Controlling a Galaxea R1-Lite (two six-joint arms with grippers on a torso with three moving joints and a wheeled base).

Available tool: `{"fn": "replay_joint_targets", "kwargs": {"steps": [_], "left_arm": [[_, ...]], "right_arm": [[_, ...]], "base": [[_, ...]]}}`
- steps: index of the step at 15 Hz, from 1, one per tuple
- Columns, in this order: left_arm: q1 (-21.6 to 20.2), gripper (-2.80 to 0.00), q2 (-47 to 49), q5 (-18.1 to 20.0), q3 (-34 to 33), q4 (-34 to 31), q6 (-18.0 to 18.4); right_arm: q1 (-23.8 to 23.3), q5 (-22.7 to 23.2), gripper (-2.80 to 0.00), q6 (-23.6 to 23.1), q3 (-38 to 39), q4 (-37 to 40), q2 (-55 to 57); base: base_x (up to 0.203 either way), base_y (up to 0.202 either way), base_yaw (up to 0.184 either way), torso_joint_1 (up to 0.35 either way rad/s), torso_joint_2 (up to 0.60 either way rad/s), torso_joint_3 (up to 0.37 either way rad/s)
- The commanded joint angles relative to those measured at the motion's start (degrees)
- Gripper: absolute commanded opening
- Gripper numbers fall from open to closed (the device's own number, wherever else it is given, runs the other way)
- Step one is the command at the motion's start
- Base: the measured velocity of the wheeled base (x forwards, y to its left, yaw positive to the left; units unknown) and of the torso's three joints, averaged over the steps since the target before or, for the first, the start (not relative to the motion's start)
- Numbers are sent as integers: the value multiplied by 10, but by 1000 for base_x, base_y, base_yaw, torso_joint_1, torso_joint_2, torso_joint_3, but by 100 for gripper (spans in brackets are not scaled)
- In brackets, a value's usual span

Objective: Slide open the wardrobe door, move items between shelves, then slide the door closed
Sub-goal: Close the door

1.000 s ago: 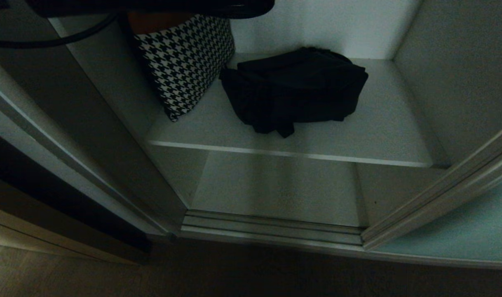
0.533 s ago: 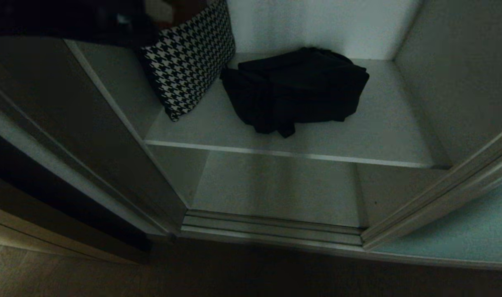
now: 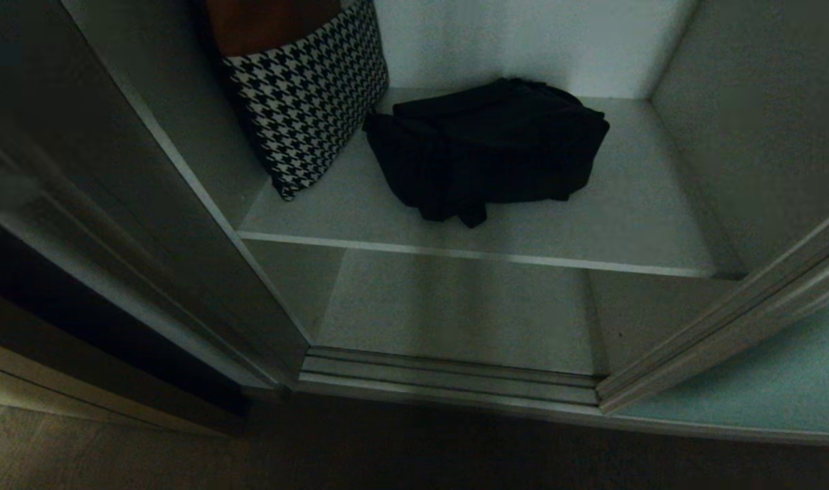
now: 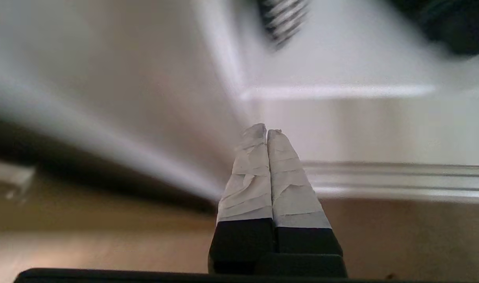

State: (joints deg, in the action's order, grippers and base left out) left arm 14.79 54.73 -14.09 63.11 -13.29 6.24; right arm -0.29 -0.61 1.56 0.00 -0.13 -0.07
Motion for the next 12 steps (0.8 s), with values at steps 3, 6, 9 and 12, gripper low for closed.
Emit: {"fn": "replay_joint_targets", "kwargs": {"steps": [3,6,9,12], "left_arm": [[-143,-280,-210,55,-164,-2,0],[-196,-280,-346,149,-262,-20,-2],[-211,-280,-386,200,-393,2,-9],[-214,-280,-384,239,-532,82,-1]], "right_arm": [[0,0,-280,0,0,0,0],[0,0,-280,0,0,0,0],[0,0,-280,0,0,0,0],[0,0,-280,0,0,0,0]], "base": [[0,0,0,0,0,0],[0,0,0,0,0,0],[0,0,0,0,0,0],[0,0,0,0,0,0]]}}
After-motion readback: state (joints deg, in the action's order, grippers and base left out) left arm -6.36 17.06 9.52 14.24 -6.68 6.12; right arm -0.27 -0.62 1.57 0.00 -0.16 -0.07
